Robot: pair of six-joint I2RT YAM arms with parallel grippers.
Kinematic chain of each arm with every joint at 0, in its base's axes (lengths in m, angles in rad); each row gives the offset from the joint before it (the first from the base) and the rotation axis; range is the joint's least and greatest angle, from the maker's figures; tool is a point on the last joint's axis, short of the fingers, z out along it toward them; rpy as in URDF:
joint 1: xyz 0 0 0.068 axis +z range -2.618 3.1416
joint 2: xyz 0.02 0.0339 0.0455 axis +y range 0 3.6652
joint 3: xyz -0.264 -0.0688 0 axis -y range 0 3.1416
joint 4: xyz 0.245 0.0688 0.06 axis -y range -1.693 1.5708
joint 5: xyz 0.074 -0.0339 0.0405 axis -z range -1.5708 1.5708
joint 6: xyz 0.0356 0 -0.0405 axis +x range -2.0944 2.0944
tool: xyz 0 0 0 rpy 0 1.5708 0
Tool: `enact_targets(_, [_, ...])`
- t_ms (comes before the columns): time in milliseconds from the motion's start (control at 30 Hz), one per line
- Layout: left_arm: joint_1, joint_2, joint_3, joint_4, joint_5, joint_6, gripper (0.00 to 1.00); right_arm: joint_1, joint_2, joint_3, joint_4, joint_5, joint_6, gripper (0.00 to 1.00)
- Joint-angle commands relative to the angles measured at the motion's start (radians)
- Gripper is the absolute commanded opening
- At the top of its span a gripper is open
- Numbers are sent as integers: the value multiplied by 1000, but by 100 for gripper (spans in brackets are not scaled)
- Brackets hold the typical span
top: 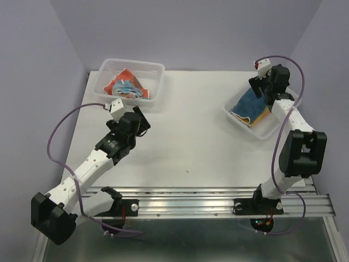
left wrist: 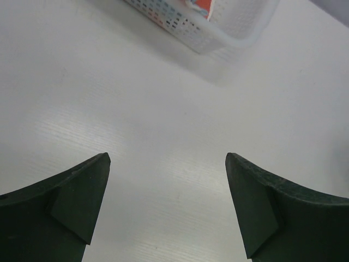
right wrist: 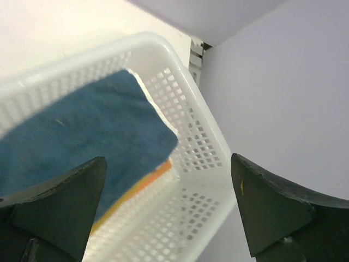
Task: Fold and stack the towels
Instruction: Neatly place the folded towel into the bin, then grab crumpled towel
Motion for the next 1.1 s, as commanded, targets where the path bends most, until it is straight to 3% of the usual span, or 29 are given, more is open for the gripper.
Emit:
enact_targets(0, [76,32,129,122,0,108,99,-5,-127,106,80,-80,373,100])
enact_targets(133, [199,145,246,206,91,197,99,-5,-196,97,79,-296,693,100])
enact_targets(200, [251,202,303,208,146,231,99,2,-268,-2,132,-393,904,100])
enact_targets(267, [331,294,386,217,251,287,99,51,-352,-140,223,-426,962,100])
enact_targets(300, [346,359,439,227,269,301,99,80,-377,-172,226,-368,988,100])
enact_targets(433, [420,548,600,194,377,356,99,241,-439,-317,159,-223,1031,100])
enact_targets(633, [454,826,892,-17,367,381,99,265,-459,-443,73,-126,1069,100])
enact_targets(1067, [457,1073,1025,-94,335,422,99,265,-410,-469,46,-136,1057,100])
